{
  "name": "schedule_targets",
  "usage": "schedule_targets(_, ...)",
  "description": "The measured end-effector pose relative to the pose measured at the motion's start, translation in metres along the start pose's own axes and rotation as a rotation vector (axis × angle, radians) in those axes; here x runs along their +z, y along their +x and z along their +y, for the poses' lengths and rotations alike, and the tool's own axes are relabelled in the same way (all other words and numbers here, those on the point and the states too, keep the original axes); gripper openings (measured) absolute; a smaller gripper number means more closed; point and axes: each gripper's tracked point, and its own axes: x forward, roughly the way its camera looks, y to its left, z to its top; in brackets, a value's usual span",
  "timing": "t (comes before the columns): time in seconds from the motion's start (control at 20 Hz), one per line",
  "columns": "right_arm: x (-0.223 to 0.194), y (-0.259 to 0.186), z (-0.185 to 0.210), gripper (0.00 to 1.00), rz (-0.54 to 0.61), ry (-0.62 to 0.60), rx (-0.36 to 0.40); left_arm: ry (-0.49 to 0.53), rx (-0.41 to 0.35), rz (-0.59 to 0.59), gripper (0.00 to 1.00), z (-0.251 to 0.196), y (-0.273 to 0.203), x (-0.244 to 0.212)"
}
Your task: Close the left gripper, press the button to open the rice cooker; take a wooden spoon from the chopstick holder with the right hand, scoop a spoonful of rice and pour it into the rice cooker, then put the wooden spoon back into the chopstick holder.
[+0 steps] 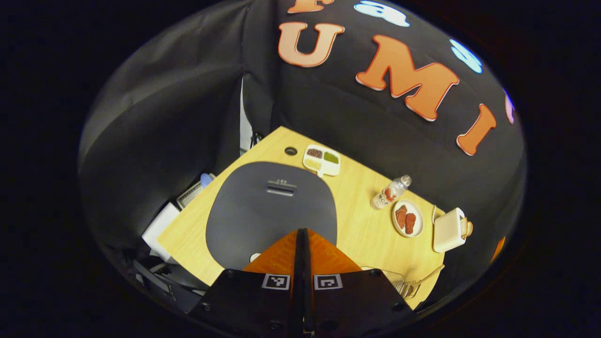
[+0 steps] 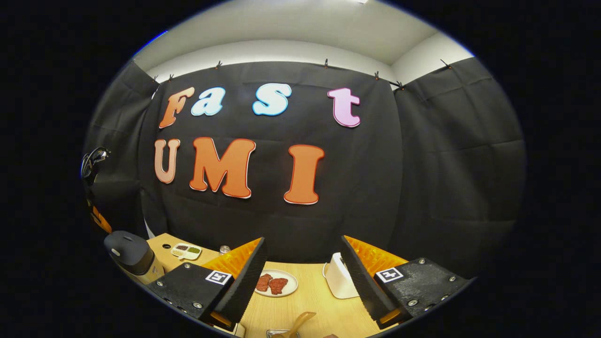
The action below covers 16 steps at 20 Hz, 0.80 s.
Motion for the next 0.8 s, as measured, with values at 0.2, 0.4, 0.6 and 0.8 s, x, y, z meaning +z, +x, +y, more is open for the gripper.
schedule_targets(0.2,-0.032,0.004,-0.008,0.96,0.079,-0.016,-0.015,-0.049,0.02,0.169,0.05,0.018,0.02,-0.032)
schedule_targets(0.4,-0.064,0.009,-0.01,0.96,0.168,-0.035,-0.02,-0.098,0.016,0.261,0.05,0.026,0.038,-0.051)
schedule_targets(0.6,-0.083,0.009,-0.011,0.95,0.216,-0.052,-0.018,-0.118,0.019,0.271,0.05,0.029,0.04,-0.054)
schedule_targets(0.8,-0.11,0.009,-0.013,0.95,0.282,-0.028,-0.015,-0.117,0.013,0.253,0.05,0.031,0.042,-0.052)
